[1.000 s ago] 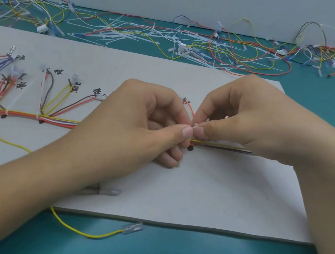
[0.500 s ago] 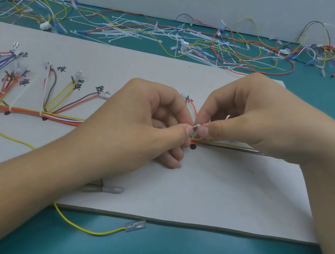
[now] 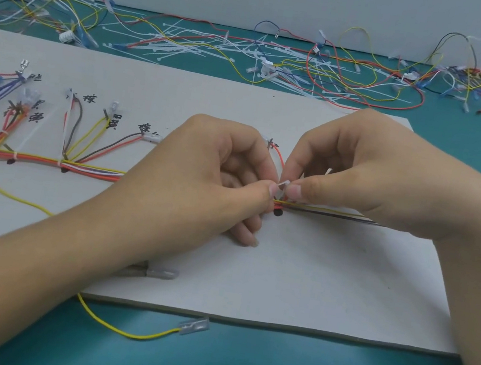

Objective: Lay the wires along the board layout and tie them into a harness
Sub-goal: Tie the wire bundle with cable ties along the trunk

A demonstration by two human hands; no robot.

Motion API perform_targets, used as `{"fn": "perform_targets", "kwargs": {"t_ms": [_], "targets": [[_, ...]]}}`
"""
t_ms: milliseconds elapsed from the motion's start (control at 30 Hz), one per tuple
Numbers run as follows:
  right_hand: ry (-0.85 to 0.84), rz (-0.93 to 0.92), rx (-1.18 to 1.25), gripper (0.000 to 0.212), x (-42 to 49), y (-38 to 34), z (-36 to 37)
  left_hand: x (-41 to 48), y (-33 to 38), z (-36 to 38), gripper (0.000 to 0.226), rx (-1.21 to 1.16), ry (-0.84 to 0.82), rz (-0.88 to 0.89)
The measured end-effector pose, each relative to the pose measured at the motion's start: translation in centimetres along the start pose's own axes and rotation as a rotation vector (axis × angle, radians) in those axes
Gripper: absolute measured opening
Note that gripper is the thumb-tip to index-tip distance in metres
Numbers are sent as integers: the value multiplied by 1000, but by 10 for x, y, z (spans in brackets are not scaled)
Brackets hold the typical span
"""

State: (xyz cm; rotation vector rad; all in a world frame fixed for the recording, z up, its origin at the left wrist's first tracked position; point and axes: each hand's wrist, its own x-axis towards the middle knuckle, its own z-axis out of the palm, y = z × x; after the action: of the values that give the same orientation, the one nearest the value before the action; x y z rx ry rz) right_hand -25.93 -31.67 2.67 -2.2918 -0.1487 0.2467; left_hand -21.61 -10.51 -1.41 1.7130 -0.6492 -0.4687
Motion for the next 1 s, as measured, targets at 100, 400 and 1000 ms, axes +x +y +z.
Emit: {"fn": "perform_targets", "kwargs": {"t_ms": [100,400,1000], "targets": [[6,4,7,4,0,0,0,0,0,0,8,-4,-7,-4],[12,-7,11,5,0,-1,1,1,0,0,5,-15,-12,-30],[41,-5,23,1,-3,-5,1,1,3,1,10,-70,6,-24]]}}
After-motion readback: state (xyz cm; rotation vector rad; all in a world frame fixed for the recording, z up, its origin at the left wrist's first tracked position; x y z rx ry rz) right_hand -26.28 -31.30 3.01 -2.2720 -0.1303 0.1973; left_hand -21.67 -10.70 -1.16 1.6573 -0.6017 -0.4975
